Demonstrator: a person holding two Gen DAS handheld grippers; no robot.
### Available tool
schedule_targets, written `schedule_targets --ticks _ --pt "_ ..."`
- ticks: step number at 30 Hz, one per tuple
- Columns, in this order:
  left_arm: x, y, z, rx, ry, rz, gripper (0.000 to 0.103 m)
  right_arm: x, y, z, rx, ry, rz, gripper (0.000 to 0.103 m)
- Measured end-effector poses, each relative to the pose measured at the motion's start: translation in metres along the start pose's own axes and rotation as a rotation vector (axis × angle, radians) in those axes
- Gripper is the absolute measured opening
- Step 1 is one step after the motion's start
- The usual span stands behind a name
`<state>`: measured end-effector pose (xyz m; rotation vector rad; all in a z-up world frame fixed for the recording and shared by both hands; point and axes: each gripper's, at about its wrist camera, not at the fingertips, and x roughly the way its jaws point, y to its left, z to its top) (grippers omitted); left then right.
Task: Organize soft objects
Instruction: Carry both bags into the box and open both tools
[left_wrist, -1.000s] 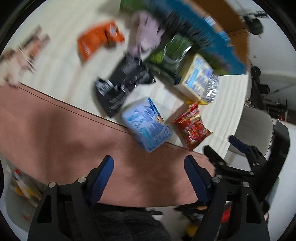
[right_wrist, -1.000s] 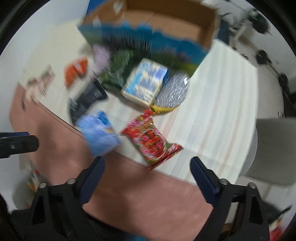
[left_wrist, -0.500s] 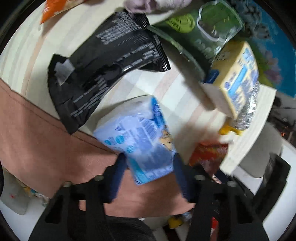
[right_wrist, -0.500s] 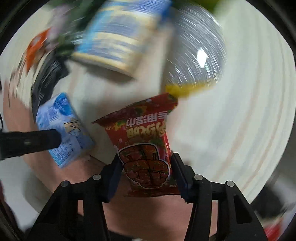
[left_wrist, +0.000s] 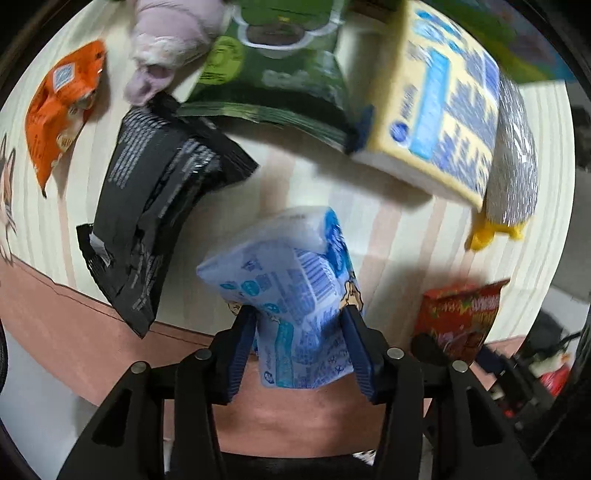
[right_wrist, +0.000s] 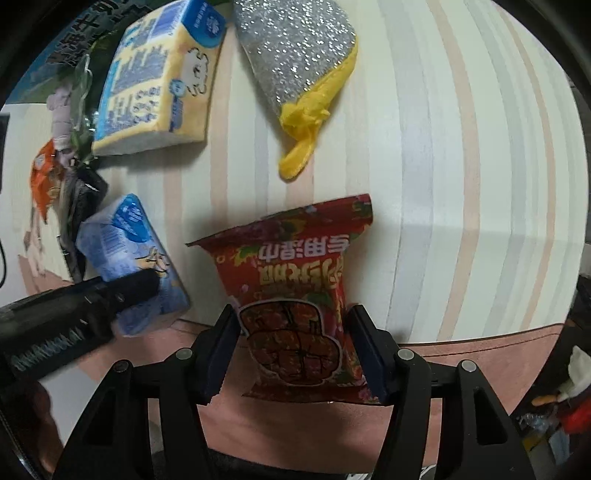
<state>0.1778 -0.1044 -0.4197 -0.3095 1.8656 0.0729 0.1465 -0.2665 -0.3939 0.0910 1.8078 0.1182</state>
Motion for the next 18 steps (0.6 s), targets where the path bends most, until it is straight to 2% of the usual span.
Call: schedule_targets --ticks 4,7,9,12,18 --pt "-0.011 0.011 -0.007 0.002 -0.068 0.001 0.032 -0.003 -0.004 -0.008 0.008 -0.016 -0.01 0.052" --pt "-0.018 0.004 -0.01 0.027 -0.101 0.019 0.025 -0.005 -0.009 -0.018 0.015 -0.017 0.016 0.049" --pt "-0.028 0.003 -0.02 0.047 -0.121 0.028 0.024 -0.007 -0.015 -0.027 0.02 -0.022 0.036 0.049" --pt "-0.07 0.006 -0.046 0.068 -0.148 0.024 0.023 -0.025 -0.023 -0.039 0.028 -0.041 0.077 0.049" --pt "-0.144 0.013 -0.08 0.106 -0.241 -0.045 0.023 -0.08 -0.038 -0.05 0.032 -0.096 0.179 0.048"
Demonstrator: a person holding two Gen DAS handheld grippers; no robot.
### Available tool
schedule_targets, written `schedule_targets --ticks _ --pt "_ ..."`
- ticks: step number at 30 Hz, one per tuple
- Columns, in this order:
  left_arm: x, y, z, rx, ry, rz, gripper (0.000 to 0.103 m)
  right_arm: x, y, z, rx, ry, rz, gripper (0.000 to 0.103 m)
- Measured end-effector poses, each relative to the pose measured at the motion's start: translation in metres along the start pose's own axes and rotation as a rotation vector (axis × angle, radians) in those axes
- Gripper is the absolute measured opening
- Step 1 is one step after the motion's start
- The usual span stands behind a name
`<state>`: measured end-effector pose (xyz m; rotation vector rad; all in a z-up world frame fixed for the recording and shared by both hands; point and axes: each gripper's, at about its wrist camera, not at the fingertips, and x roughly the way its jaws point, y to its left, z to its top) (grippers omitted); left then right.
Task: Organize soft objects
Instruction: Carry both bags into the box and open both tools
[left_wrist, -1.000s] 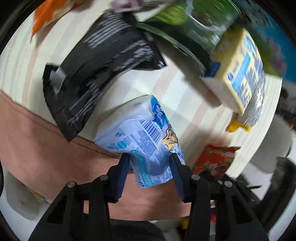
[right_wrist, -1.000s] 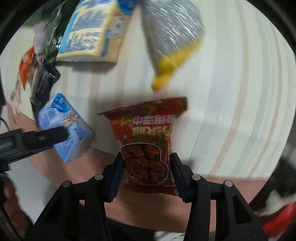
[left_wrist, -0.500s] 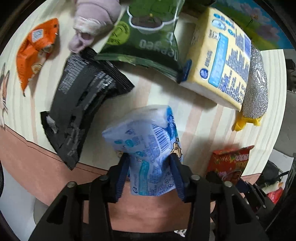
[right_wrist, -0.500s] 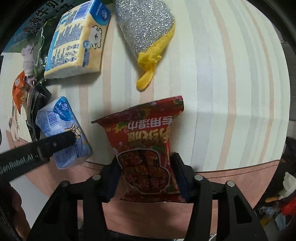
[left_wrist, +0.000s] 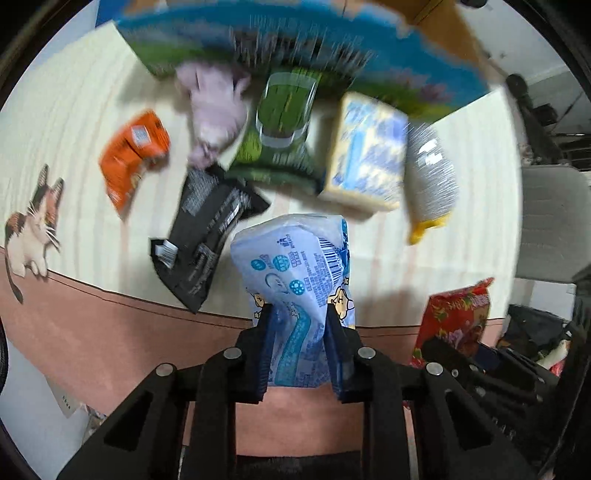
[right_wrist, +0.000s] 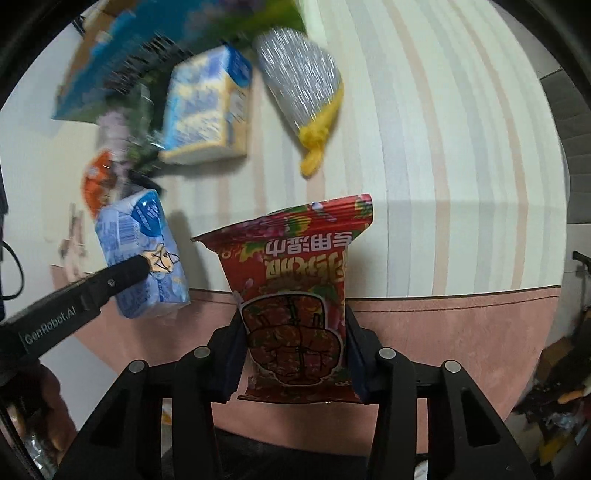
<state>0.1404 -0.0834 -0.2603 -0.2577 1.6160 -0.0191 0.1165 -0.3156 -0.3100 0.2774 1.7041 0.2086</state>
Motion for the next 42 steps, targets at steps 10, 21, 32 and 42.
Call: schedule_targets --ticks 10,21,32,42 --pt "-0.14 -0.038 0.076 0.126 -0.218 -0.09 0.023 -0.141 0.049 0.045 -0.067 -0.197 0.116 0.048" --pt "-0.092 -0.033 0.275 0.19 -0.15 -0.076 0.023 -0.159 0.103 0.218 -0.057 -0.271 0.016 0.048" --pt "0.004 -0.031 0.364 0.215 0.03 -0.099 0.022 -0.047 0.121 0.344 -0.027 -0.188 -0.102 0.048" --pt "0.024 -0.035 0.381 0.265 0.067 -0.051 0.026 -0.024 0.122 0.37 -0.038 -0.173 -0.157 0.051"
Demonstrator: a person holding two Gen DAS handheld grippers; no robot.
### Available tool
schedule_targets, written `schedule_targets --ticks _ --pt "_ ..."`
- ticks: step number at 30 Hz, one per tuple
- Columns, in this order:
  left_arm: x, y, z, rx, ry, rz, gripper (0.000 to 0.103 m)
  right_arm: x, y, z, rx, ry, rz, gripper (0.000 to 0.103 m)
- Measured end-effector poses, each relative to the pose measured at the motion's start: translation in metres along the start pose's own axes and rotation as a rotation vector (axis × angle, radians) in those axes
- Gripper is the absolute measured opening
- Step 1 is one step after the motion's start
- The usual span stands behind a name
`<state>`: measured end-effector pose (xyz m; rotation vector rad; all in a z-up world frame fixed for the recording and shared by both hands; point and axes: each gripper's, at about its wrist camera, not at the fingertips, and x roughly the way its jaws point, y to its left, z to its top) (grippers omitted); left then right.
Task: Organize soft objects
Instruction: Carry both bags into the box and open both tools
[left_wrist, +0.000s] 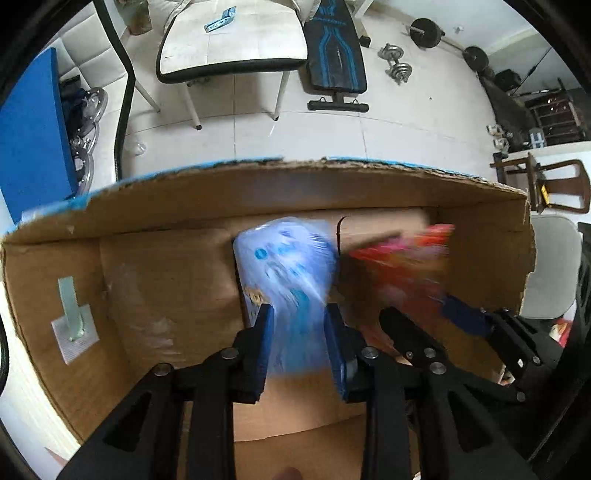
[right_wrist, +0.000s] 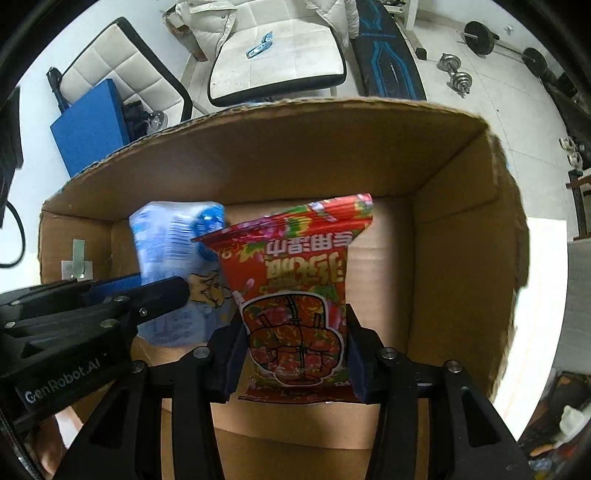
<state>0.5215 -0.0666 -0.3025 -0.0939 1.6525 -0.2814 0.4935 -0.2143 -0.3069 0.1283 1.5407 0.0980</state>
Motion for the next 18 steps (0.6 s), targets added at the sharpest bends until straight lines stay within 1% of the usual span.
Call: schedule_targets --ticks 1,2,3,4,5,6,7,8,9,10,12,14,18 --pt "-0.002 -0.001 0.0 0.006 -0.001 0.011 0.031 -0.002 0.001 -0.001 -0.003 -0.005 -0.01 0.058" --pt "-0.004 -0.001 0.0 0.009 -0.004 0.023 0.036 -0.005 0.002 -0.002 0.002 -0.01 -0.012 0.068" --pt "-0.006 -0.002 0.0 0.012 -0.011 0.03 0.044 -0.005 0.0 -0.001 0.01 -0.01 -0.01 0.071" --pt "-0.01 -0.002 -0.002 0.018 -0.022 0.034 0.057 -0.009 0.001 -0.002 0.016 -0.009 -0.01 0.072" --pt "-0.012 -0.002 -0.003 0.024 -0.031 0.045 0.065 -0.012 0.001 -0.003 0.018 -0.007 -0.017 0.072" --pt "-0.014 -0.003 -0.003 0.026 -0.041 0.061 0.077 -0.015 0.002 -0.003 0.017 -0.006 -0.022 0.072" --pt "-0.019 -0.002 -0.006 0.029 -0.057 0.071 0.086 -0.02 0.003 -0.006 0.017 -0.005 -0.015 0.075" --pt "-0.022 -0.001 -0.008 0.031 -0.07 0.08 0.089 -0.021 0.004 -0.005 0.018 -0.003 -0.015 0.081" --pt "-0.024 0.001 -0.011 0.032 -0.078 0.093 0.095 -0.023 0.005 -0.005 0.015 -0.005 -0.022 0.085" --pt "-0.027 0.001 -0.013 0.031 -0.084 0.107 0.099 -0.027 0.007 -0.007 0.009 -0.01 -0.033 0.092" --pt "-0.033 0.005 -0.021 0.026 -0.104 0.121 0.099 -0.035 0.012 -0.015 -0.009 -0.019 -0.052 0.096" --pt "-0.041 0.008 -0.03 0.022 -0.122 0.131 0.099 -0.04 0.016 -0.022 -0.021 -0.021 -0.059 0.103" --pt "-0.055 0.008 -0.052 0.025 -0.16 0.144 0.099 -0.05 0.022 -0.04 -0.033 -0.024 -0.07 0.103"
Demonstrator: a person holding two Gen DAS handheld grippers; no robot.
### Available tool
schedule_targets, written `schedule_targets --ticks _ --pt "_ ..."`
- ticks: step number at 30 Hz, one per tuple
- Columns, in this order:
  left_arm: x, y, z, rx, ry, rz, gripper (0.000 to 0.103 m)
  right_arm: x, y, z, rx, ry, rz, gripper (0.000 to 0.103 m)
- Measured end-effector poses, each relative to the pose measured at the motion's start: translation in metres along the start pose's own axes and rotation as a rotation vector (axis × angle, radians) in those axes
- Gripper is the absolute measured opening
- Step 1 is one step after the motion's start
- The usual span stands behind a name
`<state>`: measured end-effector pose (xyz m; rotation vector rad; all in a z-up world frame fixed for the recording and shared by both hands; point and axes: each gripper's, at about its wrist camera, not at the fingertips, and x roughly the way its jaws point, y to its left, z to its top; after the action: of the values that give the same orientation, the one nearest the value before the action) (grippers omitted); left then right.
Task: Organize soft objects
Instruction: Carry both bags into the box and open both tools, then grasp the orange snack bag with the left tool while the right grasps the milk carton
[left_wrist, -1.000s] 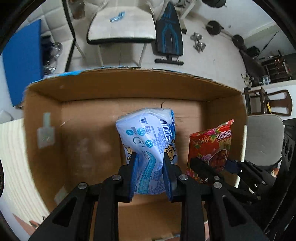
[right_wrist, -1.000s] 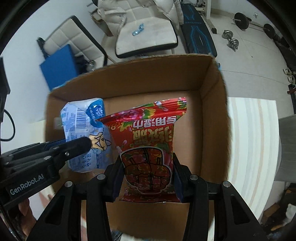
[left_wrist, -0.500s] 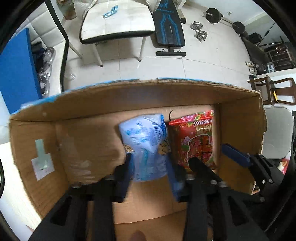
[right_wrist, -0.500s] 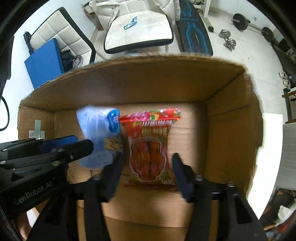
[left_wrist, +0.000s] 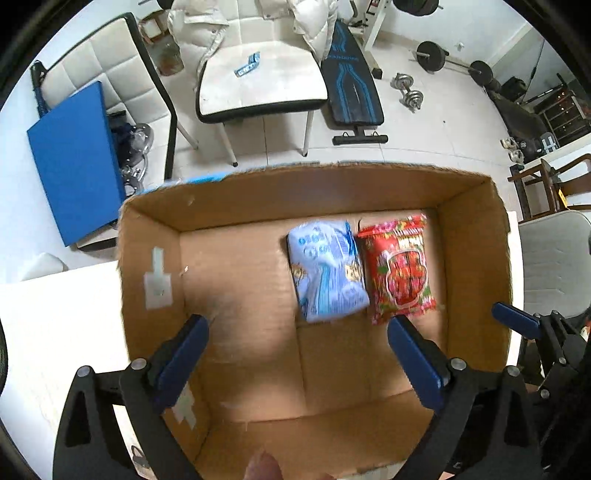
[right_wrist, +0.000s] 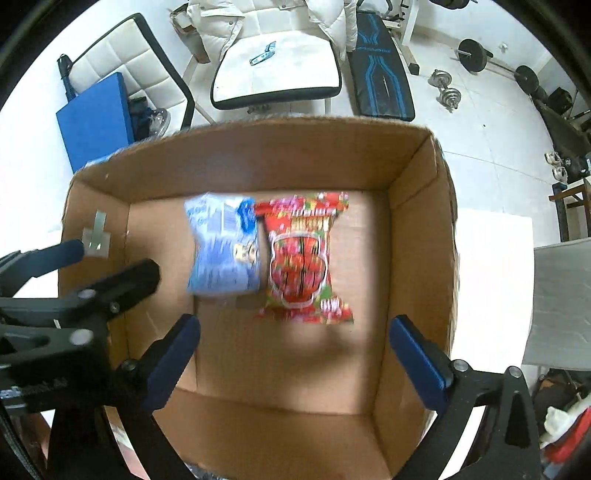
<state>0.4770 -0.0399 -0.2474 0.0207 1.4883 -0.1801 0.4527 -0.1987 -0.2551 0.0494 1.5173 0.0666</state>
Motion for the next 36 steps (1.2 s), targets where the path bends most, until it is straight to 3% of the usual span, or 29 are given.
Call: schedule_targets --ticks 6,9,11,15,19,20,21,23,27,32,33,34,36 --pt "-0.033 0.007 -0.044 -0.047 -0.061 0.02 0.099 -0.032 0.007 -0.038 -0.017 -0.056 0.009 0.103" --pt "-0.062 0.008 -0.077 -0.064 -0.128 0.041 0.099 -0.051 0.005 -0.066 -0.017 -0.087 0.04 0.103" --pt "-0.082 0.009 -0.106 -0.062 -0.186 0.079 0.099 -0.062 0.003 -0.091 -0.02 -0.099 0.057 0.103" --pt "-0.088 0.012 -0.16 -0.018 -0.225 0.18 0.1 -0.063 -0.006 -0.144 -0.015 -0.081 0.094 0.103" --pt "-0.046 0.028 -0.208 0.009 -0.109 0.203 0.099 -0.034 -0.015 -0.185 0.009 -0.014 0.085 0.103" --pt "-0.034 0.032 -0.216 0.007 -0.078 0.199 0.096 -0.02 -0.017 -0.192 0.018 0.011 0.09 0.103" --pt "-0.021 0.035 -0.224 0.003 -0.039 0.196 0.086 -0.009 -0.018 -0.197 0.025 0.032 0.095 0.103" --pt "0.01 0.043 -0.235 0.0 0.049 0.178 0.083 0.015 -0.02 -0.202 0.036 0.071 0.089 0.102" --pt "0.06 0.055 -0.245 0.032 0.156 0.206 0.083 0.049 -0.019 -0.207 0.04 0.117 0.062 0.098" --pt "0.098 0.058 -0.247 0.086 0.227 0.231 0.083 0.074 -0.013 -0.208 0.04 0.157 0.045 0.094" --pt "0.103 0.058 -0.246 0.085 0.237 0.224 0.077 0.078 -0.011 -0.208 0.042 0.167 0.049 0.094" --pt "0.107 0.059 -0.246 0.074 0.245 0.21 0.058 0.082 -0.009 -0.209 0.045 0.177 0.053 0.091" --pt "0.112 0.065 -0.243 0.014 0.267 0.176 0.055 0.09 -0.007 -0.21 0.048 0.194 0.045 0.073"
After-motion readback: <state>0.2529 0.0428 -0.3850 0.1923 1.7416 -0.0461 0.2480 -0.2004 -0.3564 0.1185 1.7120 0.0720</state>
